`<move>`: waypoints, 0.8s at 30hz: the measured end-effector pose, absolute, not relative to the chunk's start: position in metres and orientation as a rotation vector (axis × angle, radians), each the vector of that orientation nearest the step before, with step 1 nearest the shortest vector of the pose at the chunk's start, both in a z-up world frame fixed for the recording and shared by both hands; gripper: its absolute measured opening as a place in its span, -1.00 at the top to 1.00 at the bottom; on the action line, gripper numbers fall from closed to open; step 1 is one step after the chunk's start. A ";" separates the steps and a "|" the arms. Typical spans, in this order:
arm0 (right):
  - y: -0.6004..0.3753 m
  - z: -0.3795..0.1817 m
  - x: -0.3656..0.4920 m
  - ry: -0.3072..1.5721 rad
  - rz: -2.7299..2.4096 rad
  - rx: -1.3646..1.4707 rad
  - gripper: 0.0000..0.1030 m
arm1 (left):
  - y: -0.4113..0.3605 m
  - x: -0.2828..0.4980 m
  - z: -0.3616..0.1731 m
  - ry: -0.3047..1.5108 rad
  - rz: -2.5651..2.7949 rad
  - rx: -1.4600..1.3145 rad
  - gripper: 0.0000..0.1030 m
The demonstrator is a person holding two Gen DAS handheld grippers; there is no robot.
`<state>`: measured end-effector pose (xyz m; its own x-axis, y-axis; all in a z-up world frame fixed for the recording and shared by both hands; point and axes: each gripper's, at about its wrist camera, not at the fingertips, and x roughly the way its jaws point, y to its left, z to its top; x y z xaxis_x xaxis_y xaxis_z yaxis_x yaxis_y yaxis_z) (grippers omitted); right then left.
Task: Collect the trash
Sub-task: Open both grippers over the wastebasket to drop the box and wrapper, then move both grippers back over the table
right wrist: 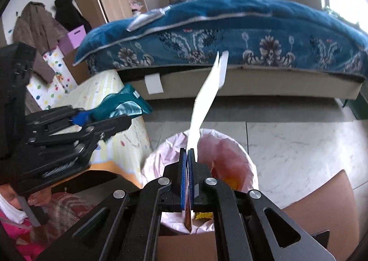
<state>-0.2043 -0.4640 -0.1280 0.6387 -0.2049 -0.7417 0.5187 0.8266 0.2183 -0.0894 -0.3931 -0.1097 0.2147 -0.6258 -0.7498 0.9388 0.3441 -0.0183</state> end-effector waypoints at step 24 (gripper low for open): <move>-0.342 -0.022 -0.197 0.583 -0.253 0.194 -0.75 | -0.175 -0.035 -0.028 0.745 -0.556 0.270 -0.87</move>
